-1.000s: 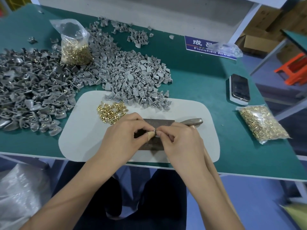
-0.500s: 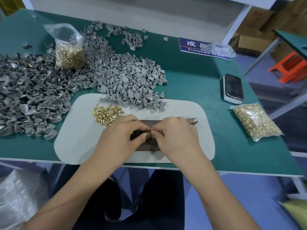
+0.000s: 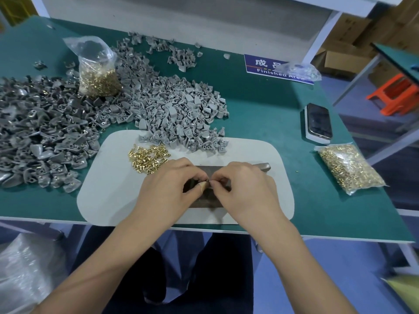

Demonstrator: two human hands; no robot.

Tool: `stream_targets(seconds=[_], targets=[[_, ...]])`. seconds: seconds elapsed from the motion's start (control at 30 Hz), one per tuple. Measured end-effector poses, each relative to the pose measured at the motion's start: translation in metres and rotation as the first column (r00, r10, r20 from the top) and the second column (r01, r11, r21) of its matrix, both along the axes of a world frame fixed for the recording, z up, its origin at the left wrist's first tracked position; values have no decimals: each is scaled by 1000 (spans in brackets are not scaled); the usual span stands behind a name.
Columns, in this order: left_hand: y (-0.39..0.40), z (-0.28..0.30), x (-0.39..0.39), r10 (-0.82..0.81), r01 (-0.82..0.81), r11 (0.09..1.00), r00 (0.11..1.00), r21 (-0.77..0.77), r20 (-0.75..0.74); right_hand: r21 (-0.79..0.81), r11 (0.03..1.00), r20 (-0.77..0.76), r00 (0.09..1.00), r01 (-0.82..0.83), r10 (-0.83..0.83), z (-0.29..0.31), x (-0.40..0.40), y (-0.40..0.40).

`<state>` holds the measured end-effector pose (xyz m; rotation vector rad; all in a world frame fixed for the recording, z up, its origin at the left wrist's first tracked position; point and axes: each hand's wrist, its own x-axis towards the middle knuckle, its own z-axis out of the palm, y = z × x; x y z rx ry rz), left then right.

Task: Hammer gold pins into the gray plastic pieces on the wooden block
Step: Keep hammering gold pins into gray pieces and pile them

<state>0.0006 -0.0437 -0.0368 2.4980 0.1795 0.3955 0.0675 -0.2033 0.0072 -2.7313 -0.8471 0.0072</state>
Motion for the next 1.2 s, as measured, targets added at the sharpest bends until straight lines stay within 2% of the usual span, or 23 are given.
stream_targets(seconds=[0.17,0.27,0.47,0.63,0.73,0.83,0.93,1.03,1.1,1.2], targets=[[0,-1,0,10,-10,1000,1000,-10,5,-120,990,20,997,-73,76,8,3,5],[0,-2,-1,7,-7,1000,1000,-12,1,-124,988,16,995,-94,97,8,5,8],[1,-3,0,0,1,999,1000,-34,11,111,993,48,998,-48,43,-10,-1,-1],[2,-3,-1,-3,3,999,1000,-45,16,317,948,-50,999,-4,21,-22,-5,-7],[1,-3,-1,-7,8,998,1000,-57,15,381,924,-91,996,18,18,-23,-7,-8],[1,-3,-2,-3,4,999,1000,-53,21,285,959,-48,999,-2,16,-19,-8,-6],[2,-3,-1,-5,6,999,1000,-47,15,96,994,10,999,-44,43,-7,-5,-1],[2,-4,0,1,-1,999,1000,-40,8,-109,988,65,991,-108,116,3,-1,8],[2,-5,-1,3,-2,999,1000,-46,5,-134,984,66,990,-117,127,4,0,9],[2,-5,-1,-1,2,997,1000,-71,11,-27,995,45,995,-92,93,0,-1,2]])
